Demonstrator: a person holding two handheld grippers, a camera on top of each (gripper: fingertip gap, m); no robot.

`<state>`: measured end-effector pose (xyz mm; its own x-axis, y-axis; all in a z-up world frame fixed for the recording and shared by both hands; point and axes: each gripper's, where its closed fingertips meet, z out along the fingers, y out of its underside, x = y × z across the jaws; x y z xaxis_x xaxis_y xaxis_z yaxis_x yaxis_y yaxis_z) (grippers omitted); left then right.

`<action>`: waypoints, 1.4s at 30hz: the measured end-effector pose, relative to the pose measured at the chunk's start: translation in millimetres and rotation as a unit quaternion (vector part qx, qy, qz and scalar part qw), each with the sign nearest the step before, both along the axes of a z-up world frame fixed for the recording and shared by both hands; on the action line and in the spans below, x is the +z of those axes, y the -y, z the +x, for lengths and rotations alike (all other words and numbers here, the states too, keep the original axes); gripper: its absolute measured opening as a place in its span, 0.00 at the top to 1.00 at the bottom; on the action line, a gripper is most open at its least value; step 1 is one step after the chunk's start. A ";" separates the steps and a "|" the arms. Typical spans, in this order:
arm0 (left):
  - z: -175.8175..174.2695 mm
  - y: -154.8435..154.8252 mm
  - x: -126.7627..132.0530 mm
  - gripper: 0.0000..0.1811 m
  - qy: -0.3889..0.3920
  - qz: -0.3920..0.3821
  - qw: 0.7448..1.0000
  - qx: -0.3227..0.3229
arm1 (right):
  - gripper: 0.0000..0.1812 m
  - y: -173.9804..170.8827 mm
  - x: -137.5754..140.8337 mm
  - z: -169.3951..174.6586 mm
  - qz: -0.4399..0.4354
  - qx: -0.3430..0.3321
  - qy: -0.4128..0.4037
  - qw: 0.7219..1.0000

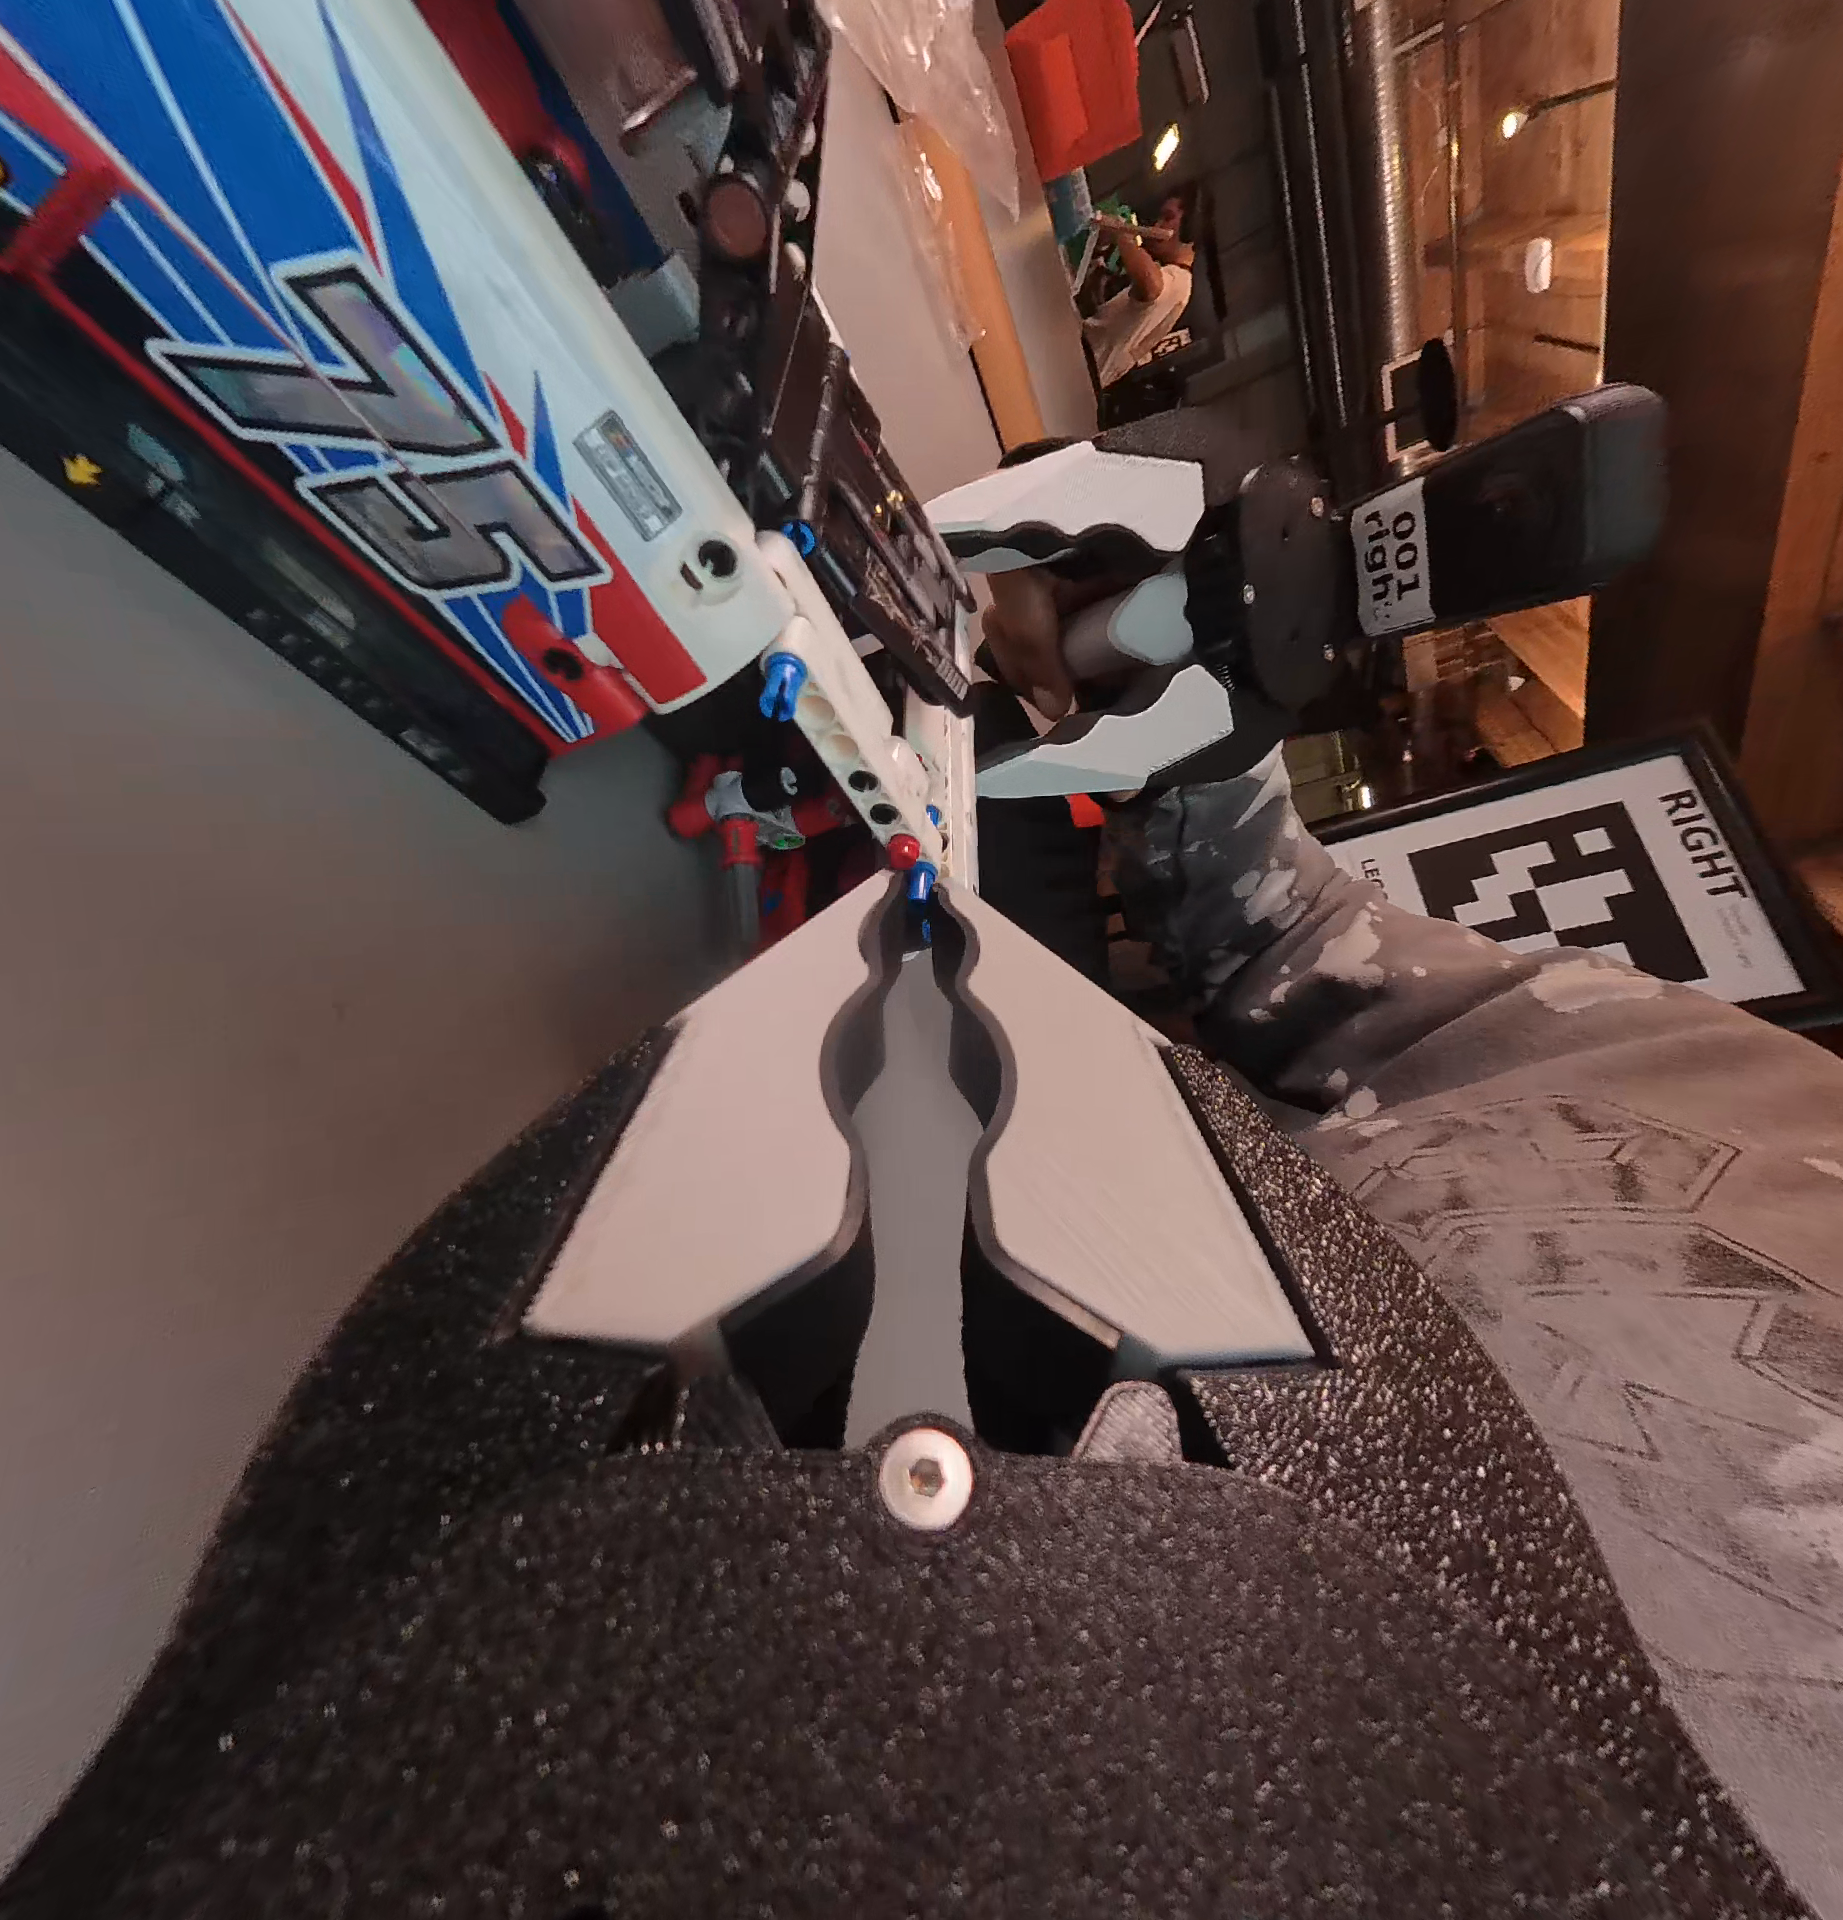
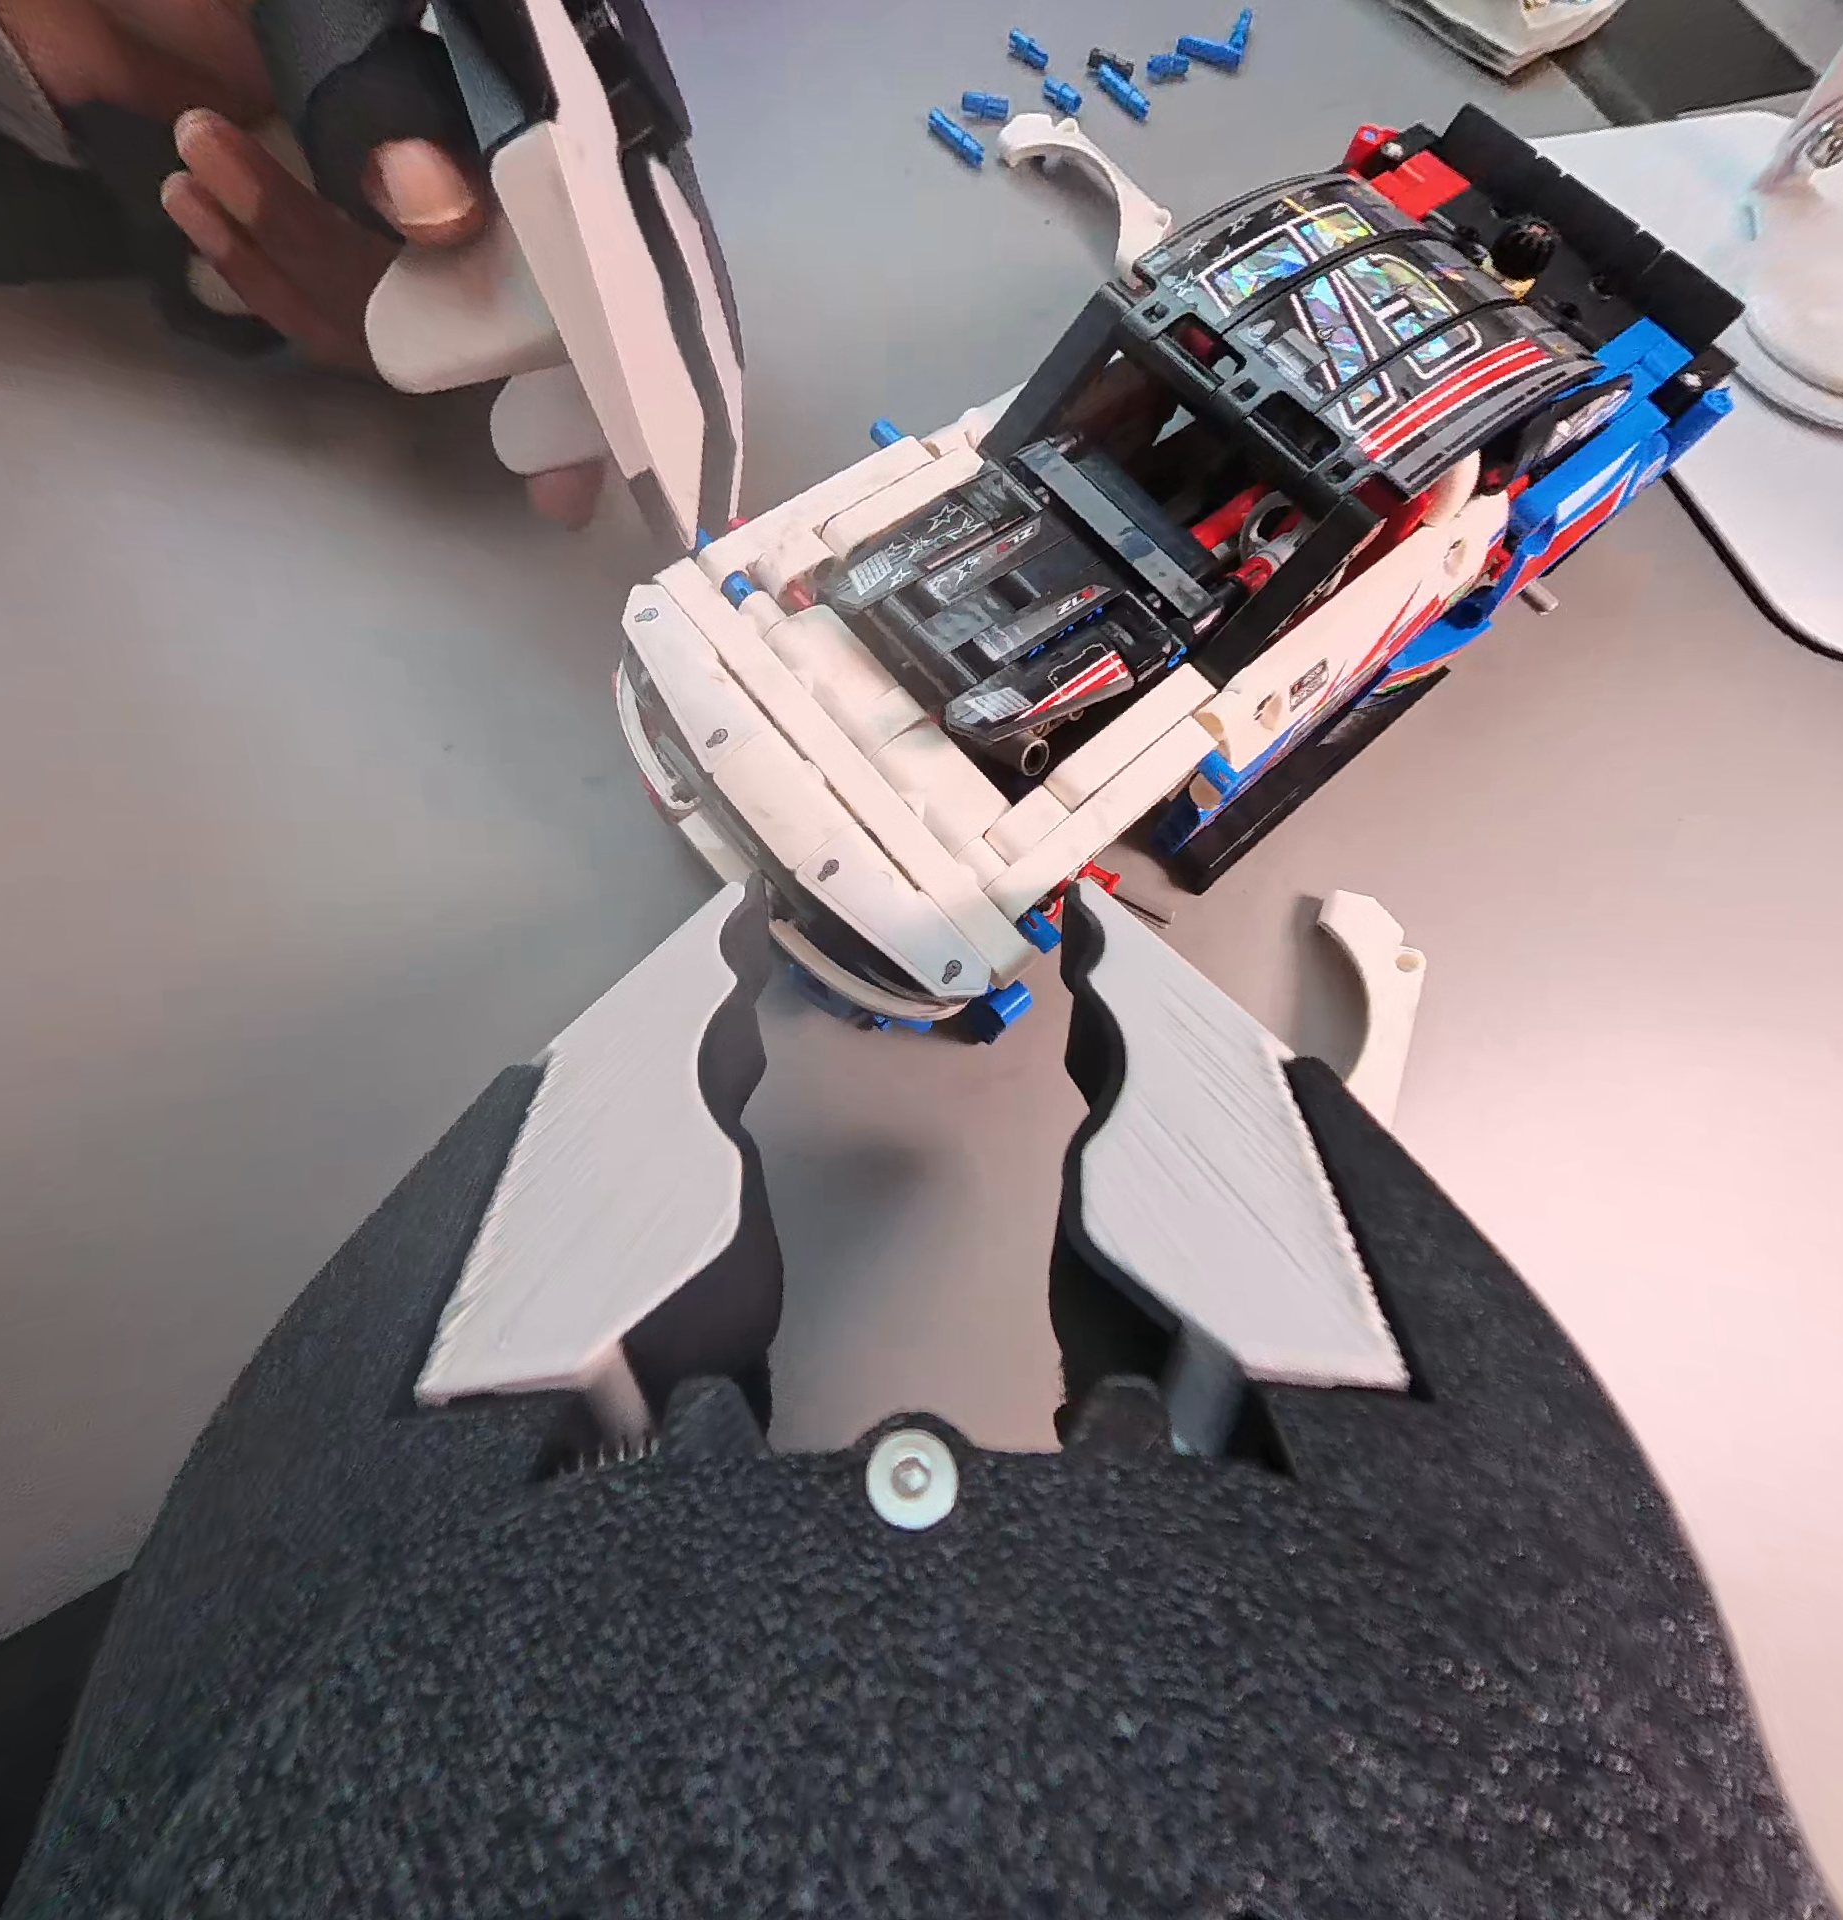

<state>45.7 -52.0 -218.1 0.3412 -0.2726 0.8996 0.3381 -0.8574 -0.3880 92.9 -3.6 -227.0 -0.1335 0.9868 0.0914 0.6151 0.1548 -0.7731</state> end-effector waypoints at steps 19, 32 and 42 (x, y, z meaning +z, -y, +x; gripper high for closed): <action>4.5 -15.9 0.0 1.00 0.045 -0.033 0.998 0.017 | 0.67 -9.8 0.2 -0.7 0.008 -0.055 -0.008 0.998; -15.2 -8.5 1.7 0.97 0.042 -0.018 0.999 0.013 | 0.68 -4.9 -0.2 -3.9 0.019 -0.048 0.001 0.999; -10.1 -8.2 4.4 0.98 0.075 -0.033 0.996 0.030 | 0.70 0.2 -0.4 -6.9 0.018 -0.040 0.001 0.999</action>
